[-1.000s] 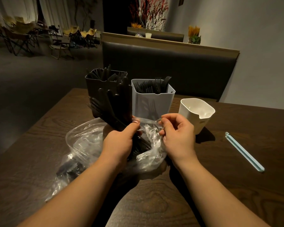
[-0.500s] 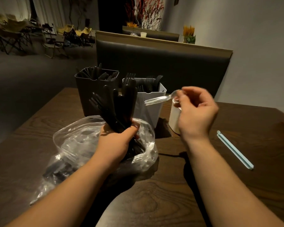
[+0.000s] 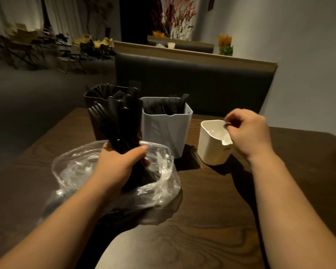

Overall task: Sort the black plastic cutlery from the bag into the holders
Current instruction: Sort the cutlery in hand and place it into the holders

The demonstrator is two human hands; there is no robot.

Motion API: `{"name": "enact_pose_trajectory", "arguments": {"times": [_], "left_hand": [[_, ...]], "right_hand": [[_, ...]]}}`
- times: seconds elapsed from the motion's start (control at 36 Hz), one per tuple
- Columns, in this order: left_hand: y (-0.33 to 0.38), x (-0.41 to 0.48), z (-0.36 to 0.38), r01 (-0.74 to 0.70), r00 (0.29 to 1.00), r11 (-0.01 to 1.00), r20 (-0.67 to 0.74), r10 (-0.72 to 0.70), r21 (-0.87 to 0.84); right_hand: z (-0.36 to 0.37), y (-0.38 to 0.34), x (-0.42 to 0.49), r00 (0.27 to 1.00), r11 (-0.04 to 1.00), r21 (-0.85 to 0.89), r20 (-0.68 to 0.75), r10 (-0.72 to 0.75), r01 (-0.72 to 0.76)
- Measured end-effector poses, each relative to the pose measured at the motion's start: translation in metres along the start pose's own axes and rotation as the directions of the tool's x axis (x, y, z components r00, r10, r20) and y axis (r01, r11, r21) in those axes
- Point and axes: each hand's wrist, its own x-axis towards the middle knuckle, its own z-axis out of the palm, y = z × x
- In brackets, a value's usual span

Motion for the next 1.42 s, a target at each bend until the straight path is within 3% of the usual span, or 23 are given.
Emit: {"name": "enact_pose_trajectory", "arguments": {"times": [0.17,0.28,0.36,0.47,0.53,0.61,0.72,0.83,0.89,0.94,1.06,1.14,1.19,1.31,1.42], "left_hand": [[0.000,-0.001,-0.003,0.008,0.996,1.000,0.089,-0.010,0.022],[0.003,-0.003,-0.006,0.077,0.987,0.997,0.139,-0.079,0.016],[0.002,-0.002,-0.008,0.102,0.977,0.993,0.181,-0.111,0.058],[0.001,0.000,-0.010,0.099,0.977,0.991,0.182,-0.114,0.090],[0.000,0.002,-0.011,0.105,0.979,0.991,0.165,-0.118,0.085],[-0.004,0.005,-0.012,0.127,0.982,0.990,0.130,-0.135,0.068],[-0.005,0.004,-0.014,0.132,0.979,0.991,0.155,-0.135,0.026],[-0.001,0.003,-0.016,0.129,0.967,0.992,0.224,-0.123,-0.014],[-0.001,0.002,-0.016,0.130,0.960,0.991,0.251,-0.124,-0.008],[-0.002,0.002,-0.016,0.134,0.956,0.991,0.263,-0.130,0.003],[-0.005,0.003,-0.016,0.128,0.962,0.992,0.243,-0.127,0.011],[-0.007,0.004,-0.015,0.129,0.970,0.992,0.210,-0.125,-0.008],[-0.008,0.004,-0.014,0.129,0.972,0.992,0.200,-0.124,-0.011],[-0.006,0.004,-0.013,0.109,0.973,0.994,0.205,-0.109,0.011],[-0.004,0.003,-0.012,0.074,0.968,0.996,0.239,-0.082,0.042]], "right_hand": [[0.011,0.006,-0.005,0.973,0.965,-0.233,0.169,0.160,-0.118],[0.003,-0.002,0.002,0.980,0.950,-0.313,0.180,0.082,-0.022],[-0.004,-0.029,0.008,0.991,0.985,-0.159,0.124,-0.043,0.063],[-0.012,-0.092,0.015,0.976,0.942,0.324,0.162,-0.144,0.085],[-0.013,-0.120,0.019,0.949,0.888,0.458,0.264,-0.173,0.035],[-0.005,-0.145,0.020,0.896,0.770,0.619,0.417,-0.155,-0.155],[0.014,-0.155,0.016,0.886,0.669,0.705,0.438,-0.150,-0.235],[0.021,-0.148,0.020,0.913,0.681,0.702,0.390,-0.121,-0.210],[0.020,-0.145,0.021,0.886,0.662,0.709,0.439,-0.145,-0.243],[0.020,-0.143,0.019,0.861,0.710,0.677,0.465,-0.205,-0.197],[0.024,-0.147,0.015,0.932,0.713,0.699,0.296,-0.211,-0.060],[0.021,-0.150,0.019,0.986,0.536,0.835,0.166,-0.030,-0.124],[0.016,-0.145,0.025,0.994,0.530,0.847,-0.023,0.105,-0.036],[0.005,-0.129,0.032,0.841,0.631,0.729,-0.496,0.217,0.267],[0.007,-0.113,0.034,0.739,0.758,0.532,-0.667,0.099,0.378]]}}
